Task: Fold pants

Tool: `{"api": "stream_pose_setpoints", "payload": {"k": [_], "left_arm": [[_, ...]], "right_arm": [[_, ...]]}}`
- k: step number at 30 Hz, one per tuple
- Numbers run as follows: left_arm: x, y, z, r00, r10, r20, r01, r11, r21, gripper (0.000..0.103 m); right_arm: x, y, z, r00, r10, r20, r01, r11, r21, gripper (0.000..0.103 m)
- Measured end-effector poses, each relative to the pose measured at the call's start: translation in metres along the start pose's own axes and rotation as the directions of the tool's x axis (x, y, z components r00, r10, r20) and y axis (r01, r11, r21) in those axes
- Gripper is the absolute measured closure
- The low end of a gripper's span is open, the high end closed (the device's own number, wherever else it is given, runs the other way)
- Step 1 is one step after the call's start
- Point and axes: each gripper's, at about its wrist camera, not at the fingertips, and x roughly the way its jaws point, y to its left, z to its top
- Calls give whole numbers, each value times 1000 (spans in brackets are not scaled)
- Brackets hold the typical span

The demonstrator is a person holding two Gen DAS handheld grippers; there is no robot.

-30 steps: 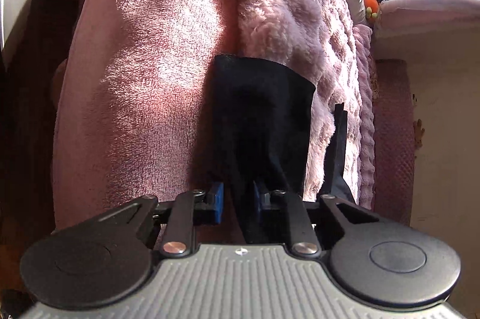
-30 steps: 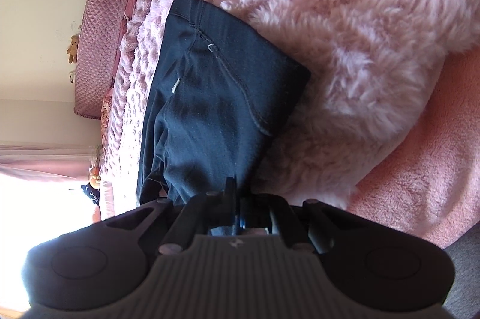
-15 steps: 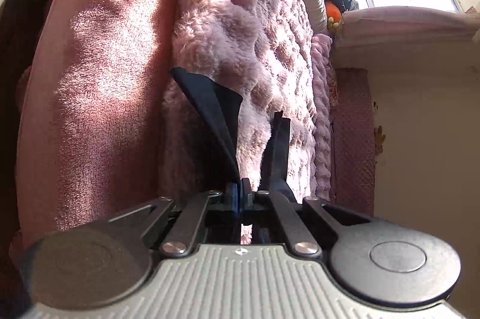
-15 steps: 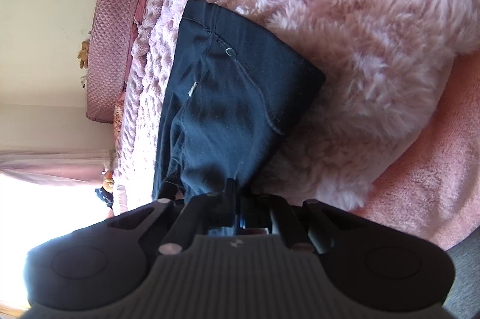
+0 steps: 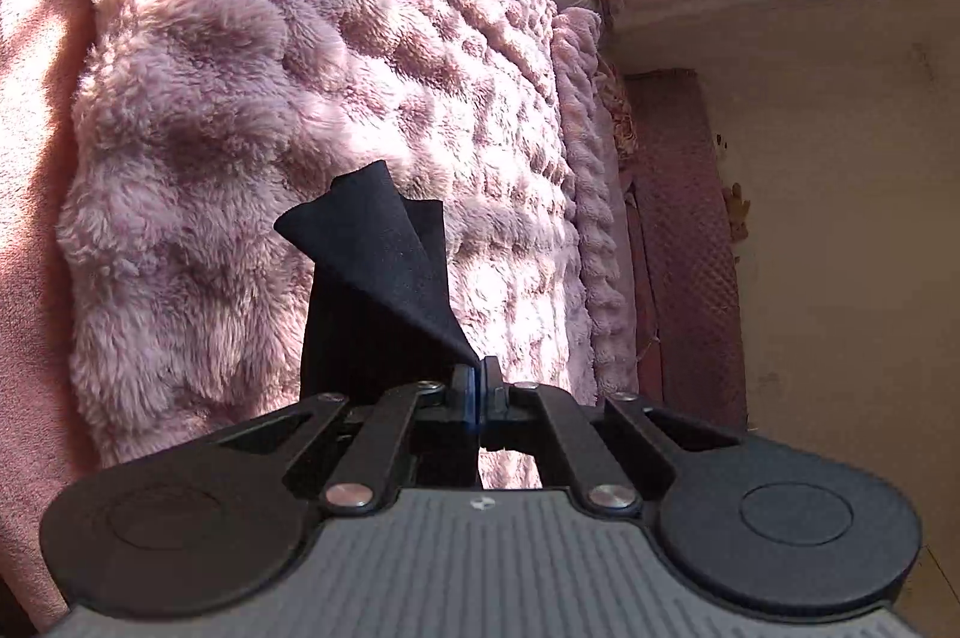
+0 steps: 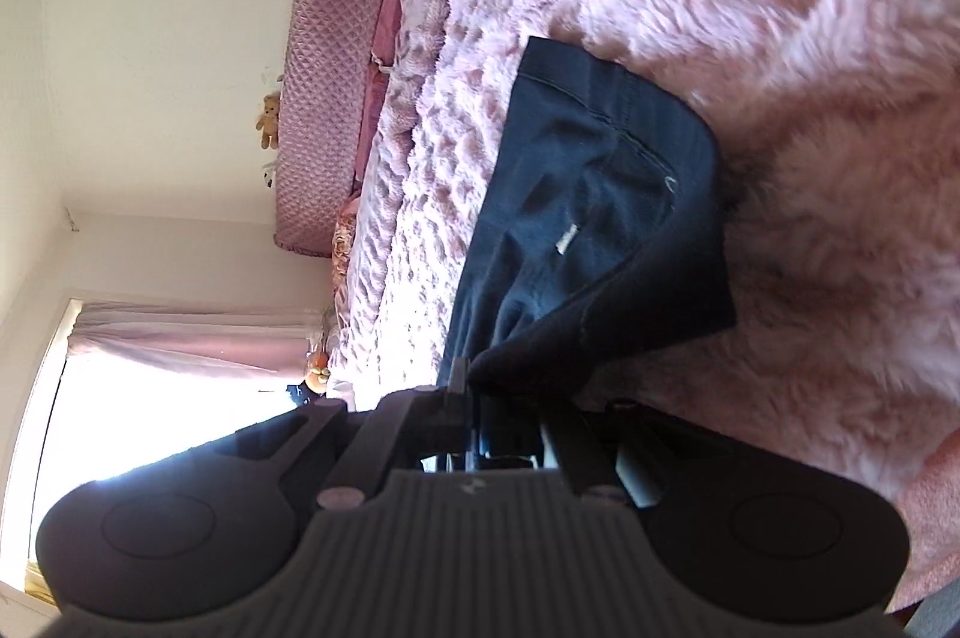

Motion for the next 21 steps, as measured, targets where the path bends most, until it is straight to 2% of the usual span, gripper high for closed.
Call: {"api": "stream_pose_setpoints", "payload": {"k": [3,6,9,12,16,21], "left_arm": [[29,-18,8,1000,9,-12,-9,1000,13,103],[64,-33,12,999,36,-23,-35,999,33,103],[99,-43,13,996,91,-27,-89,994,55,103],[130,-44,10,988,153,9,-153,987,42,103],[161,-42,8,984,177,21,-177,984,15,103],[185,-51,12,972,228,53,-231,972,47,103]], "right_arm": [[12,13,14,999,42,14,-42,999,-10,103],[28,22,30,998,48,41,-47,999,-12,103],[51,28,51,998,28,56,-27,999,-18,103],[85,32,77,998,0,61,2,1000,-26,103],[136,33,110,997,-33,65,34,999,-14,103],[178,38,137,996,-43,76,44,999,-15,103]]}}
